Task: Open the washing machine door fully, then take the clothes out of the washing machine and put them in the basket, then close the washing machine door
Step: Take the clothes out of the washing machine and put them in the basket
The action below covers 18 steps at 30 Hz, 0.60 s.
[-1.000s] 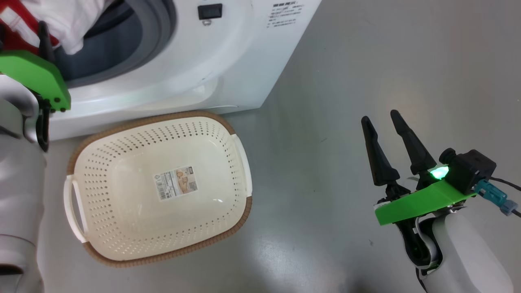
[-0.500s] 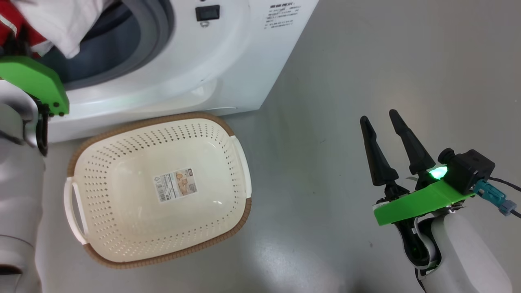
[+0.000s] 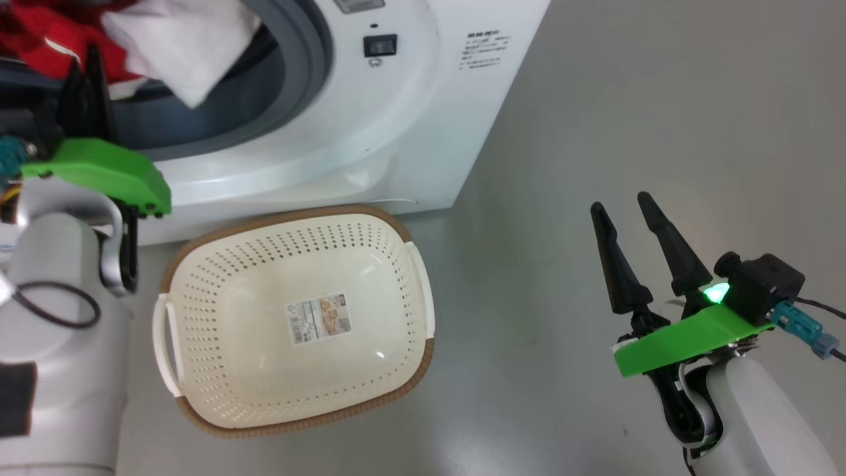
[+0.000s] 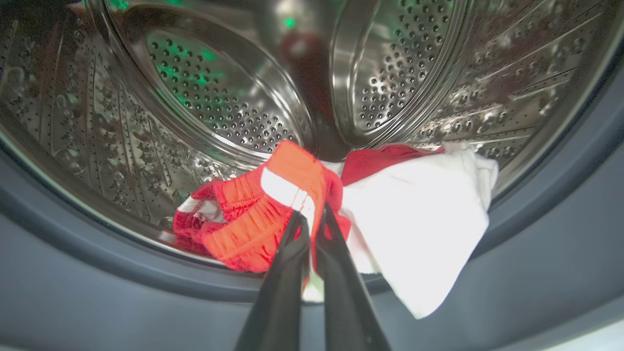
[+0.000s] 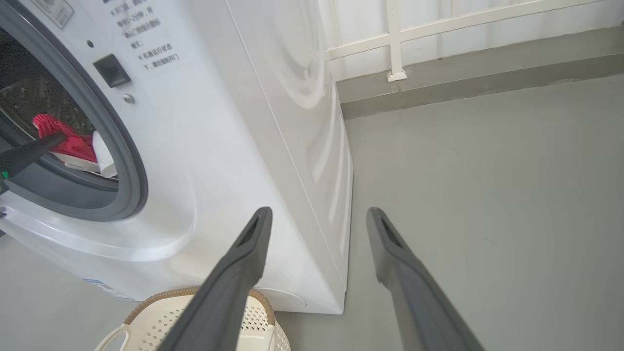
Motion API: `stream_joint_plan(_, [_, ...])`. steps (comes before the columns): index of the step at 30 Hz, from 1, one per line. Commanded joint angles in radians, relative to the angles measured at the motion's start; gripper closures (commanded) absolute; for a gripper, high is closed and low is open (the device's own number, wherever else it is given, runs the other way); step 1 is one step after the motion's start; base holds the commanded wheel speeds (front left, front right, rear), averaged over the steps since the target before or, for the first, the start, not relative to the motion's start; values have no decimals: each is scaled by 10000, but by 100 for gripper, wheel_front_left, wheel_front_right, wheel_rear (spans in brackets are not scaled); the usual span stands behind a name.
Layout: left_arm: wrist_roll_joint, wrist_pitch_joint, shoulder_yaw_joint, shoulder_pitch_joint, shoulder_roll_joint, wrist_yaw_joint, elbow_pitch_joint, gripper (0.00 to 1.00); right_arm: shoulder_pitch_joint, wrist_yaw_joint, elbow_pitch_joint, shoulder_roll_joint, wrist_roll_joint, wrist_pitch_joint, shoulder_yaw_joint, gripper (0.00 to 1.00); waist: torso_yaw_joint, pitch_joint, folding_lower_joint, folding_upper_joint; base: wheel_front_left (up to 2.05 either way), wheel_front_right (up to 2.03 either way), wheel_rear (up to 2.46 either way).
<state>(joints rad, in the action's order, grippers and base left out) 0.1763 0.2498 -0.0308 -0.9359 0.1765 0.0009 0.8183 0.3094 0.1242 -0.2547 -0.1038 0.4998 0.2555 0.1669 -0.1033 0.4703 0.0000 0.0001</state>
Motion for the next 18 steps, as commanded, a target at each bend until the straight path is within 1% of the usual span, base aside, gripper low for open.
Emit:
stream_joint_plan(1, [-58,118,275,181,368,76,-440,100,-234,65,186,-88,-27,63,173,0,225,-240,0,-1,0,0,0])
stream_joint_plan(4, [-148,118,493,795,190,92,-1453,100,-317,65,158,-155,-11,63,192,0,364,-422,0,-1,0,0,0])
stream_joint_plan(10, [-461,119,781,1824,-152,-28,-3362,100,-452,65,132,-252,30,63,223,0,555,-651,0,-1,0,0,0])
stream_joint_plan(18, [-716,119,1150,2898,-562,-221,-5326,100,-539,65,126,-281,63,63,225,0,668,-766,0,-1,0,0,0])
